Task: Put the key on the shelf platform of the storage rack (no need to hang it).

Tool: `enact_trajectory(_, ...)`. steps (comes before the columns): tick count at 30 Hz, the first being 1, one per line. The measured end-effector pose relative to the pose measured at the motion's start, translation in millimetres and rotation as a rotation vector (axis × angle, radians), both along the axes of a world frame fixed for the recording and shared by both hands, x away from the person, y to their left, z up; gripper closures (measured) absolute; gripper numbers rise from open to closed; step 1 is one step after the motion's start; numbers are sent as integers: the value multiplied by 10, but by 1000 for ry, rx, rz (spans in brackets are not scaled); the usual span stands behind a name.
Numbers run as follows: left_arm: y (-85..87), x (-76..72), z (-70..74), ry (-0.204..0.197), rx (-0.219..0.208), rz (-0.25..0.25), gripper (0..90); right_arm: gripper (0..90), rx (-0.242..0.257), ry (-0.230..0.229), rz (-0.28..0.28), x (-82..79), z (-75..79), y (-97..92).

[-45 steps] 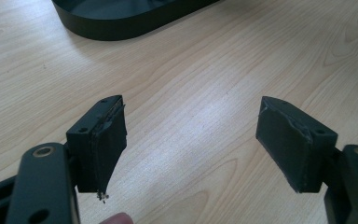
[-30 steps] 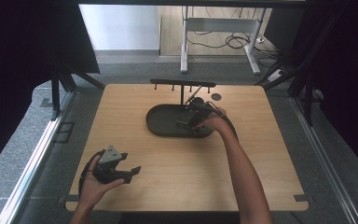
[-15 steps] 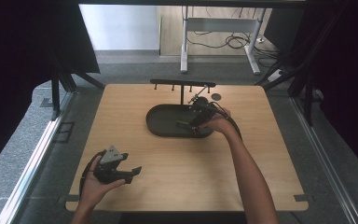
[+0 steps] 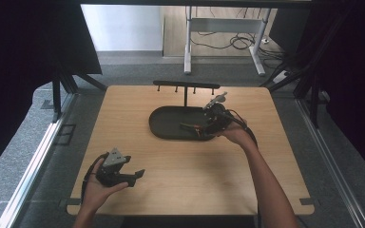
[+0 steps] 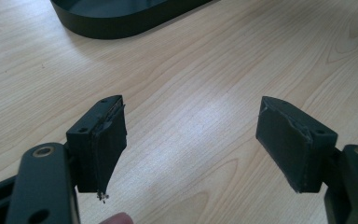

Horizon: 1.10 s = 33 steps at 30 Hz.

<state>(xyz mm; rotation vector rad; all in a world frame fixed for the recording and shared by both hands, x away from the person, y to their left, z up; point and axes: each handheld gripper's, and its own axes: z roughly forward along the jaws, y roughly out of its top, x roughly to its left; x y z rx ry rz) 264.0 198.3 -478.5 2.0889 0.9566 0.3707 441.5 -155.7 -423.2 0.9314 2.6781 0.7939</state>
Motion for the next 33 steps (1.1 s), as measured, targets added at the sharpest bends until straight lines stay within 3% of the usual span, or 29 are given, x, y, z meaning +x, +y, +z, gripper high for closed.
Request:
enact_trajectory(12, -33, -5, -8, 0, 12, -3, 247, 493, 77, -37, -1, -449, -53, -322)
enact_trajectory(13, -38, -5, -7, 0, 15, -5, 246, 493, 88, -39, 3, -533, -83, -380)
enact_trajectory(19, -57, -2, -24, 5, 18, -7, 247, 492, 91, -50, -7, -693, -175, -507)
enact_trajectory(25, -60, -6, -18, 4, 18, -8, 247, 492, 133, -29, -1, -932, -366, -669)
enact_trajectory(33, -82, -7, -26, 6, 26, -11, 246, 486, 141, -13, -17, -1073, -550, -773)
